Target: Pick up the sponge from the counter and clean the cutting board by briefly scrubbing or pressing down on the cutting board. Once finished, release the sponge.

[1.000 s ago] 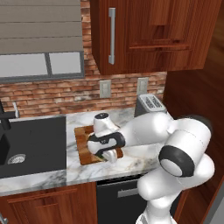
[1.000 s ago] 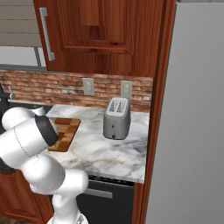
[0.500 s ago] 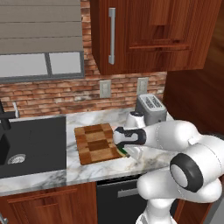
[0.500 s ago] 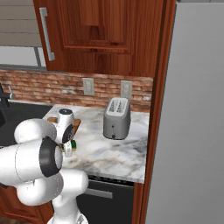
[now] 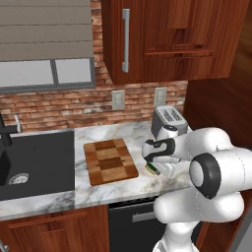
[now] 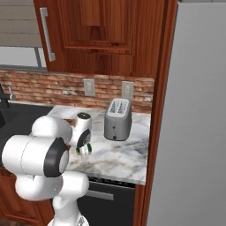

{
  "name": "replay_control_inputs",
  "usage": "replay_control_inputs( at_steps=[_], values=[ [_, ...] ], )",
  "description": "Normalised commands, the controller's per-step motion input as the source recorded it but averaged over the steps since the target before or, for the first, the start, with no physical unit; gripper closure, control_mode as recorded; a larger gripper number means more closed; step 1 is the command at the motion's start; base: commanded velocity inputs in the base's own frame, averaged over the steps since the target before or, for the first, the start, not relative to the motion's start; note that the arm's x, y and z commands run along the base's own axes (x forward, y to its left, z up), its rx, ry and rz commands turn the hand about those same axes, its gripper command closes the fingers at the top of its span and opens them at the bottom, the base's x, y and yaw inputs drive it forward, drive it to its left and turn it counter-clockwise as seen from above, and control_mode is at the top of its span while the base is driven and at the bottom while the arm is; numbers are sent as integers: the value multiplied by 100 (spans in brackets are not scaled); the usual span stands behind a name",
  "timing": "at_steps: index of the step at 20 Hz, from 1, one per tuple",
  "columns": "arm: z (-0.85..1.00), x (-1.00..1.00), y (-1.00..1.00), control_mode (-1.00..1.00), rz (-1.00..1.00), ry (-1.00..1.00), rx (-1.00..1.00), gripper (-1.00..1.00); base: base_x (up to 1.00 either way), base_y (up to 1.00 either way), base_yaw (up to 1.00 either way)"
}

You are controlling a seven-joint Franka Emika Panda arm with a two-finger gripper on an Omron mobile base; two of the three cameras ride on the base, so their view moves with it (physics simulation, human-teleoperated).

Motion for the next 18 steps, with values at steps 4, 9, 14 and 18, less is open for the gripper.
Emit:
replay_control_inputs(
  at_steps=[4,9,14,18],
  values=[
    [-21,22,-3,-100,0,11,0,100,0,0,0],
    [-32,14,1,-100,0,6,-1,100,0,0,0],
    [-29,4,7,-100,0,2,-1,-100,0,0,0],
    [-6,-12,-4,-100,0,-7,0,-100,0,0,0]
  ],
)
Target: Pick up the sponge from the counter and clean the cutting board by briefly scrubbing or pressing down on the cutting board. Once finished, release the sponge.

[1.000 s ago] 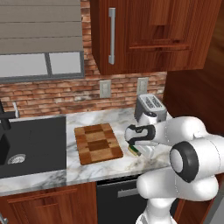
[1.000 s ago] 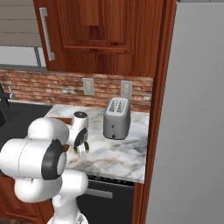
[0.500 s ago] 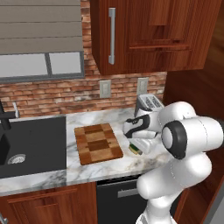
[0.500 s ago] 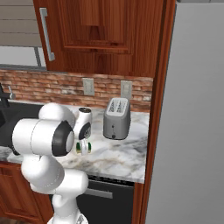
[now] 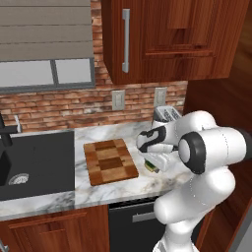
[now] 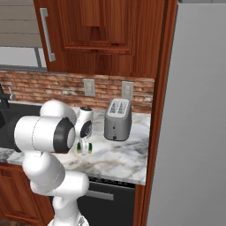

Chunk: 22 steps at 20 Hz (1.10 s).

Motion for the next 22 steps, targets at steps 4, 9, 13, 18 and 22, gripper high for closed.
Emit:
replay_control_inputs(
  at_steps=[4,9,13,18,22],
  values=[
    [1,-14,-1,-100,0,-9,1,-100,0,0,0],
    [23,-4,0,-100,0,-4,2,-100,0,0,0],
    [45,-8,0,-100,0,0,4,-100,0,0,0],
    [60,-29,0,-100,0,-2,5,-100,0,0,0],
    [62,-42,2,-100,0,-1,5,-100,0,0,0]
  ],
)
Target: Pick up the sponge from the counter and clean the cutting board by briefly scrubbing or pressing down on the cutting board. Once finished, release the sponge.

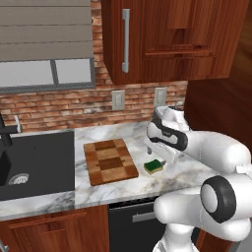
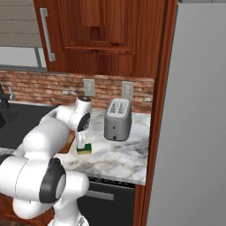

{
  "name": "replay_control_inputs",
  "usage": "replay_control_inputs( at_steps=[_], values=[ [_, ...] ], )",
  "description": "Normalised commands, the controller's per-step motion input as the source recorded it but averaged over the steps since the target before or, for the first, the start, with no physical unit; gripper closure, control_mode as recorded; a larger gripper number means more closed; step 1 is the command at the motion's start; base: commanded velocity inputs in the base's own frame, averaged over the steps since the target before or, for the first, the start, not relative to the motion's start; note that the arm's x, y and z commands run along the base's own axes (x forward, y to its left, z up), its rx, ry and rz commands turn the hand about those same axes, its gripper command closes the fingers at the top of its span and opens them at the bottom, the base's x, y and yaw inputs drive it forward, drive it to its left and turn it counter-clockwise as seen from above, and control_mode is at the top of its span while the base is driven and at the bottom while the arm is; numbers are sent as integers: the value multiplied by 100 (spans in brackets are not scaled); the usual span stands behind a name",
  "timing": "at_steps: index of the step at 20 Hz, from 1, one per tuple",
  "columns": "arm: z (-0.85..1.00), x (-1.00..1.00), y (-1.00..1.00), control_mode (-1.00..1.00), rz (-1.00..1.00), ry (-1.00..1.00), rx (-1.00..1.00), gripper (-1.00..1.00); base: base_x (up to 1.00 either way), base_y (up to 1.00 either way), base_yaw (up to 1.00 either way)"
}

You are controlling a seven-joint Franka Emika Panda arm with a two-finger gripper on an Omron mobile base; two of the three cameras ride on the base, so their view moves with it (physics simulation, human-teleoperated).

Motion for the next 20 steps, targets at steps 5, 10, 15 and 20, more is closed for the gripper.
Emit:
replay_control_inputs(
  at_steps=[5,10,15,20],
  values=[
    [47,-46,34,-100,-2,0,1,-100,0,0,0],
    [46,-43,53,-100,-5,0,0,-100,0,0,0],
    [42,-49,36,-100,-3,0,0,-100,0,0,0],
    [45,-61,2,-100,0,-6,0,-100,0,0,0]
  ],
)
